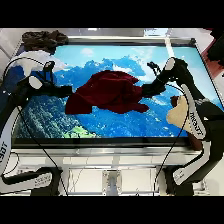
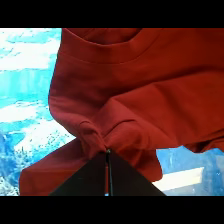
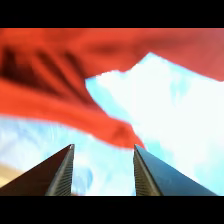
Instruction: Fold the shirts.
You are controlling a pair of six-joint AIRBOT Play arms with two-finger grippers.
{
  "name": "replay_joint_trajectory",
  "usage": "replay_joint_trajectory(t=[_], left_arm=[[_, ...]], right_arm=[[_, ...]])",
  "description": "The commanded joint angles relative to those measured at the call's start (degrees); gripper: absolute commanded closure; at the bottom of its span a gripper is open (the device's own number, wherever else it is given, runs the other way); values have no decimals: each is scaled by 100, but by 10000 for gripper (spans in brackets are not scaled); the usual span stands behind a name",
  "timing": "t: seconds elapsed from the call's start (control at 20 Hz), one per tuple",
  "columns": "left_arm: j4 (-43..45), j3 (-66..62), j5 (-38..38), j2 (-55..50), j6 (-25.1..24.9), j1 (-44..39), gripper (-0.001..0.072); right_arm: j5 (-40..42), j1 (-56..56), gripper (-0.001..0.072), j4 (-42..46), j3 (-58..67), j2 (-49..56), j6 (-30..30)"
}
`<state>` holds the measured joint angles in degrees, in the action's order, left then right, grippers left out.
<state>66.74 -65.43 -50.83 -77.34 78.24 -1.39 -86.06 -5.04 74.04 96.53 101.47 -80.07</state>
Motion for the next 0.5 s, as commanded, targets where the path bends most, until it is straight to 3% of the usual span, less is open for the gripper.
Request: replay_joint_trajectory(t=[0.0,0.25,0.45], left_arm=[[-35,-9,-153,-2,0,-2,698],[-35,-9,-127,-2,0,-2,698],[-37,-9,-22,-2,0,-2,698]], right_arm=[[-354,39,282,201,-358,-9,168],[446,39,282,164,-1237,-4,208],[1268,35,283,-378,-1421,-4,225]])
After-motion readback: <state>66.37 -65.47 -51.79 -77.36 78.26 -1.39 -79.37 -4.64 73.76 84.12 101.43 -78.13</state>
